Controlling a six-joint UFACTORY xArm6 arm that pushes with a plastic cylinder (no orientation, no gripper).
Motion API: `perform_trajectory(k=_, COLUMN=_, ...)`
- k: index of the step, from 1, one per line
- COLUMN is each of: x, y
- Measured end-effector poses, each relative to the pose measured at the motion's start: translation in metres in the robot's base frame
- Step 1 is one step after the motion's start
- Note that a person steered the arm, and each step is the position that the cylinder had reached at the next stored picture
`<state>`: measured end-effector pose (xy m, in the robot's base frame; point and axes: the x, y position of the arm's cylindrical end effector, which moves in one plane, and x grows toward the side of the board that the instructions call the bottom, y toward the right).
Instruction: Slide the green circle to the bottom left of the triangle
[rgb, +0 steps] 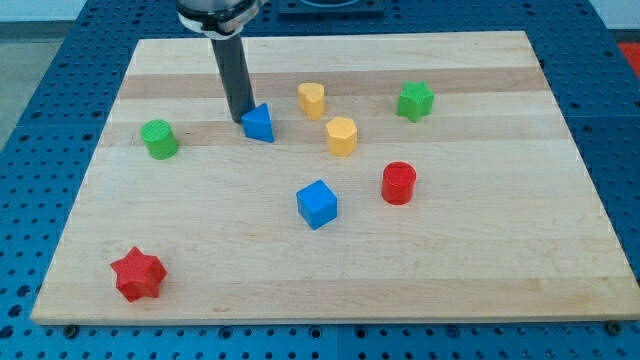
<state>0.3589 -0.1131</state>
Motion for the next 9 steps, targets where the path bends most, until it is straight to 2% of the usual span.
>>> perform_trajectory(k=1, x=0.0, y=0.0)
perform_trajectory(k=2, x=-0.006, y=-0.037)
perform_trajectory(k=3, x=-0.007, y=-0.102)
perform_trajectory(k=6, x=0.017, y=-0.147)
perform_trajectory(k=7, x=0.018, y=-0.143)
perform_trajectory(k=9, x=0.03, y=-0.073)
